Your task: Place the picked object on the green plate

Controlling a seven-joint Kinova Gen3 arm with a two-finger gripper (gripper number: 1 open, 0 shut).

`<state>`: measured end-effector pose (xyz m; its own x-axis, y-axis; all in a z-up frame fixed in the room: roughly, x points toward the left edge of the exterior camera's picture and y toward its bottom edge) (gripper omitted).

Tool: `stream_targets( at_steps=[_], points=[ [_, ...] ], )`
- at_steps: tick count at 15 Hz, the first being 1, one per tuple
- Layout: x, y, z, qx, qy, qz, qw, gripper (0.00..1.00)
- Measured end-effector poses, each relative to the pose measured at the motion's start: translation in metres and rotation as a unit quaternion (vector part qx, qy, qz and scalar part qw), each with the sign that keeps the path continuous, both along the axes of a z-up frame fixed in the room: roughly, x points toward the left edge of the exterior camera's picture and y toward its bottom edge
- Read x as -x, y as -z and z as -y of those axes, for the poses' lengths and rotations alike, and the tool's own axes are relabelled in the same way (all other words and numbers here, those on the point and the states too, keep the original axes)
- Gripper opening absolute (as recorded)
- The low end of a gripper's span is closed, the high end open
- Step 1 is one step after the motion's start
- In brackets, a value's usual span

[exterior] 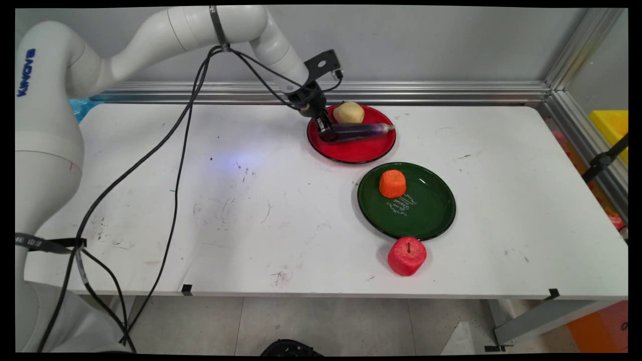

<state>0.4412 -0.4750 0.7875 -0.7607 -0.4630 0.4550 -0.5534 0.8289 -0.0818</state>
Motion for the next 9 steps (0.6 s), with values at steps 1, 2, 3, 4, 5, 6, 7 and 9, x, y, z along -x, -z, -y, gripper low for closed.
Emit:
stream_targets(
  at_steps=[1, 2, 3, 4, 5, 6, 7, 9],
  points=[
    [0.006, -0.006, -0.002, 0.0, 0.0, -0.004, 1.0, 0.0],
    [0.013, -0.014, -0.005, 0.001, 0.0, -0.009, 1.0, 0.0],
    [0.022, -0.023, -0.009, 0.001, -0.001, -0.014, 0.9999, 0.0],
    [0.03, -0.029, -0.012, 0.0, 0.0, -0.019, 0.9998, 0.0],
    [0.037, -0.035, -0.016, -0.002, 0.0, -0.023, 0.9997, 0.0],
    [0.046, -0.042, -0.022, -0.005, 0.001, -0.027, 0.9996, 0.0],
    [0.054, -0.047, -0.029, -0.009, 0.002, -0.029, 0.9995, 0.0],
    [0.072, -0.055, -0.046, -0.015, 0.006, -0.033, 0.9993, 0.0]
  ],
)
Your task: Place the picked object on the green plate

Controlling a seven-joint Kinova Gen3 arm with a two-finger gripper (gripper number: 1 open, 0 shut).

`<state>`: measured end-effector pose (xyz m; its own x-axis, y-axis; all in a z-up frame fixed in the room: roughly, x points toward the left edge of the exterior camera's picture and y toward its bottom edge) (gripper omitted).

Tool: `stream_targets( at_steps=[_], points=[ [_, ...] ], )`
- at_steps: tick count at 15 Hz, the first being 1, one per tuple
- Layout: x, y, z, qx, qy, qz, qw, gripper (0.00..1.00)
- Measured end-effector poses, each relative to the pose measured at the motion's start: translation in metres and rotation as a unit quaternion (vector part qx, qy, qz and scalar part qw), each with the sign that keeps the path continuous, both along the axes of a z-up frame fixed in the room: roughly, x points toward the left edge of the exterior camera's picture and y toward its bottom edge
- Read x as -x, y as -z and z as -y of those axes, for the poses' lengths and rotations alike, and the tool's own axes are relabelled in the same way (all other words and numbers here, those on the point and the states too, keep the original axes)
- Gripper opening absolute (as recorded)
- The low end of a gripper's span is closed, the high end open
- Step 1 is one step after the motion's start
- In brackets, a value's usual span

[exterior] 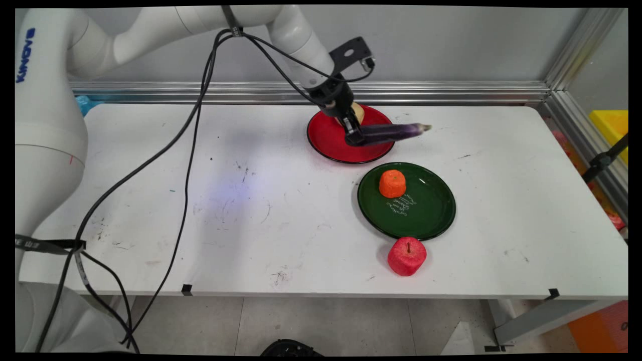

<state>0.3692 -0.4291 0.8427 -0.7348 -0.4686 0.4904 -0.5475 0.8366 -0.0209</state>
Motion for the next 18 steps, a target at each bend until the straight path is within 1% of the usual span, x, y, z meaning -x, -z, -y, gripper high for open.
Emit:
stream_targets(
  at_steps=[4, 9, 14, 18],
  points=[
    [0.034, -0.007, -0.038, -0.014, 0.006, -0.005, 0.9999, 0.0],
    [0.066, -0.008, -0.075, -0.029, 0.009, -0.014, 0.9994, 0.0],
    [0.086, -0.001, -0.098, -0.035, 0.006, -0.015, 0.9992, 0.0],
    [0.095, 0.011, -0.108, -0.037, -0.002, -0.012, 0.9992, 0.0]
  ],
)
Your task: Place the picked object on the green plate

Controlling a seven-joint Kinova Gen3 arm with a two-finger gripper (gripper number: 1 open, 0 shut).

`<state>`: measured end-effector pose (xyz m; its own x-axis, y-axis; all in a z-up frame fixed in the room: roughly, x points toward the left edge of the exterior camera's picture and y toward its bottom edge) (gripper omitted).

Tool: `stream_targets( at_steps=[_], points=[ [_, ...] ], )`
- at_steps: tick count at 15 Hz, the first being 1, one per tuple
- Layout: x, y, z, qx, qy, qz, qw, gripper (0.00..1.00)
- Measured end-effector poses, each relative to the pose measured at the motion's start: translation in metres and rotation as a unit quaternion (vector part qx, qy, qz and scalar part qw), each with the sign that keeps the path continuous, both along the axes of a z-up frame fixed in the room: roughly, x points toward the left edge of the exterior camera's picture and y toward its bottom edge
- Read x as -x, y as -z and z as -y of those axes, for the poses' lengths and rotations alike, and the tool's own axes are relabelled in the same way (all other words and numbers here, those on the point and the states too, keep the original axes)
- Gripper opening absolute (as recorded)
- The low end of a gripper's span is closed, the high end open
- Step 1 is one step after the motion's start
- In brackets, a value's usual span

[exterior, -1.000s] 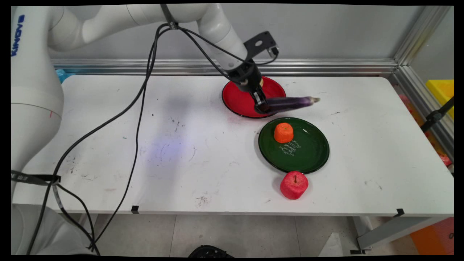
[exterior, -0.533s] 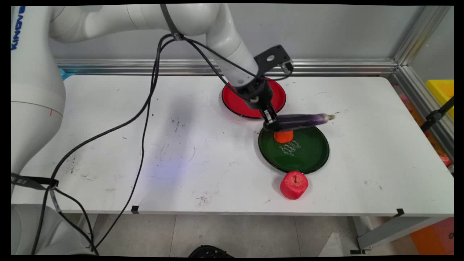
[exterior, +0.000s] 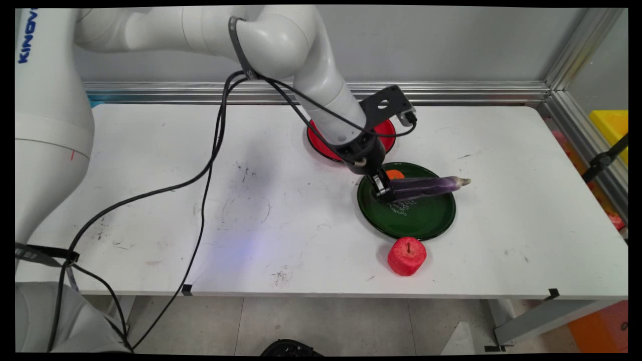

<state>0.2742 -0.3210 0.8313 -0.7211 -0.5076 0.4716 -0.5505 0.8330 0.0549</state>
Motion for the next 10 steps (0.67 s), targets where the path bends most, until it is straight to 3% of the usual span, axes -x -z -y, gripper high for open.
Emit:
stream_targets(
  at_steps=[10],
  points=[
    [0.006, 0.036, -0.005, 0.002, -0.02, 0.012, 0.9997, 0.0]
  ],
)
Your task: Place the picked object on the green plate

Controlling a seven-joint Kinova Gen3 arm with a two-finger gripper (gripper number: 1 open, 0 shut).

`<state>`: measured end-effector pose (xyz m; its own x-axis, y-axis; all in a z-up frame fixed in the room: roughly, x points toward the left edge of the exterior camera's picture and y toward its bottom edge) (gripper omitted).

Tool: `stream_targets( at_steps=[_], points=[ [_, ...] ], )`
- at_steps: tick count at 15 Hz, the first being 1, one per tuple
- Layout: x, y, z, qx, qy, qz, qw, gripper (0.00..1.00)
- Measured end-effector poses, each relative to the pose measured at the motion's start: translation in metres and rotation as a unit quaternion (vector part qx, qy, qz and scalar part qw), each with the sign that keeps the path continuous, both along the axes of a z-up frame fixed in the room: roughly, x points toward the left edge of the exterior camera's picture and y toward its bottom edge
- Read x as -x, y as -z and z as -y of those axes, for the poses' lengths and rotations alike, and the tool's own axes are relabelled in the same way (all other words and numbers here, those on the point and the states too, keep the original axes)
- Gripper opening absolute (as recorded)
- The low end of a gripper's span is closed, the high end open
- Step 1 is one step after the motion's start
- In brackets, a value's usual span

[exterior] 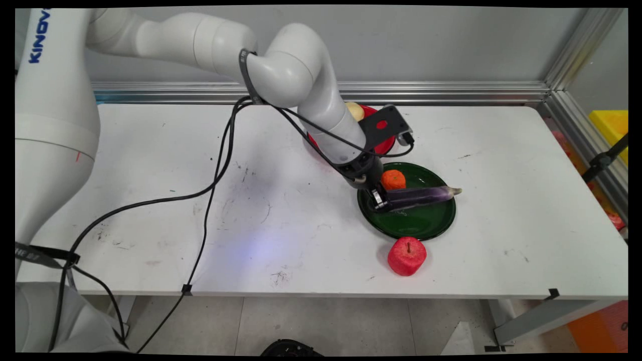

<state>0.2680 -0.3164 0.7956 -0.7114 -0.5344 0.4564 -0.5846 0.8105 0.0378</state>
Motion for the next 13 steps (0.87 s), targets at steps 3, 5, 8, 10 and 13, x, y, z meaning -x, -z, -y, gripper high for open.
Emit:
stream_targets(
  at_steps=[3, 5, 8, 10, 13],
  points=[
    [0.001, 0.008, 0.001, 0.001, -0.002, 0.0, 1.0, 0.0],
    [0.002, 0.012, 0.001, 0.001, -0.003, -0.002, 1.0, 0.0],
    [0.003, 0.017, 0.002, 0.001, -0.003, -0.006, 1.0, 1.0],
    [0.003, 0.019, 0.002, 0.001, -0.003, -0.009, 1.0, 1.0],
    [0.002, 0.018, 0.004, 0.0, -0.004, -0.015, 0.9999, 1.0]
  ],
)
